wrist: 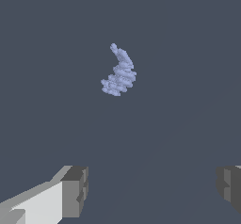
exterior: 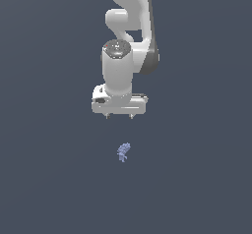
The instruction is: Pick up the object and move it to a goal position.
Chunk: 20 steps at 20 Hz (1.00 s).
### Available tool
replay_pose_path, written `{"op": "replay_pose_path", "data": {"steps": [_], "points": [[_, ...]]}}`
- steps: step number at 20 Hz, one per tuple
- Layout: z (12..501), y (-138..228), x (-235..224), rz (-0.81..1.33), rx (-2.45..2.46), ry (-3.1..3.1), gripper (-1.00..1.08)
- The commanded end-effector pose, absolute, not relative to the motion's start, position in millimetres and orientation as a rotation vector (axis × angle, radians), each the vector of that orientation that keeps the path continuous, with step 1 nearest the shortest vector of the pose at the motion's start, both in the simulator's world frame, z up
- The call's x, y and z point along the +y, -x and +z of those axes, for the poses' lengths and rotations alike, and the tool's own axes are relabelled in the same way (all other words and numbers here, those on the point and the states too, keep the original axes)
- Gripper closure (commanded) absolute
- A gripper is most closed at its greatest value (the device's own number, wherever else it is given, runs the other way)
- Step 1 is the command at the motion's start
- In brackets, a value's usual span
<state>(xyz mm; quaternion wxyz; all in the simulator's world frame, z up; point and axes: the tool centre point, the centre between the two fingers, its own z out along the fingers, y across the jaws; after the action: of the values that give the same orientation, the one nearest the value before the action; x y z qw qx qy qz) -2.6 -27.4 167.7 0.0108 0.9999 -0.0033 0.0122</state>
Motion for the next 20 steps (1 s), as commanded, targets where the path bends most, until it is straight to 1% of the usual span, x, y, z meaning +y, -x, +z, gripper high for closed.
{"op": "replay_pose_path", "data": {"steps": [1,10,20], "points": [[167.3,2.1,-27.6,0.038,-0.013,-3.12,-0.92],[157.6,-16.3,-25.9,0.032,-0.096,-3.122,-0.92],[126.7,-60.5,-20.1,0.017,-0.315,-3.117,-0.92]]}}
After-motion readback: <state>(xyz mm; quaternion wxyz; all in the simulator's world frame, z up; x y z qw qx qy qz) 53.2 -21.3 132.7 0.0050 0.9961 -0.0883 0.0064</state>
